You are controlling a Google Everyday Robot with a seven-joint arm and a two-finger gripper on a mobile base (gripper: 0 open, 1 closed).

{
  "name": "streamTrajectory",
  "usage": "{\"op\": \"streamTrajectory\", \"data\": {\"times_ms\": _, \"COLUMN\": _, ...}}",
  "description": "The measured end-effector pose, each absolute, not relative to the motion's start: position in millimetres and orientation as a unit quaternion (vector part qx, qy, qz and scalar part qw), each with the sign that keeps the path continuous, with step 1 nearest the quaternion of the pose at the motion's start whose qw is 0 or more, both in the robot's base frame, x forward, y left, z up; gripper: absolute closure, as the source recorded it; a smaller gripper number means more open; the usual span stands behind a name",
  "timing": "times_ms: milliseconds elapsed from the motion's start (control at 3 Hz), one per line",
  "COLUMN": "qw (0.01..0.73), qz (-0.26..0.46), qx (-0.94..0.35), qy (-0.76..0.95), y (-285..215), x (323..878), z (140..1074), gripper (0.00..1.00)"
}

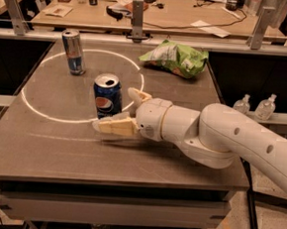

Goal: Move pepsi can near green rice chip bag

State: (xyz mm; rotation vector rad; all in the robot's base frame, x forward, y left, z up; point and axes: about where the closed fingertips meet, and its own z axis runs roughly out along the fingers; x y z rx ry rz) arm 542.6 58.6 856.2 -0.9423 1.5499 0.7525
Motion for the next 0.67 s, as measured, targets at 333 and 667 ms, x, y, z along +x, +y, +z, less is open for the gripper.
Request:
{"op": "streamTrajectory", "data": {"times_ms": 333, "qw": 0.552, "qz": 0.319, "qx": -0.405, "qy": 0.656, "y": 63.4, "x": 547.8, "z": 853.0, "gripper": 0.42}}
{"op": "streamTrajectory", "data": {"times_ms": 667, "qw": 0.545, "qz": 0.329, "qx": -0.415, "qy": 0.651, "y": 65.8, "x": 549.3, "z": 851.0, "gripper": 0.64}}
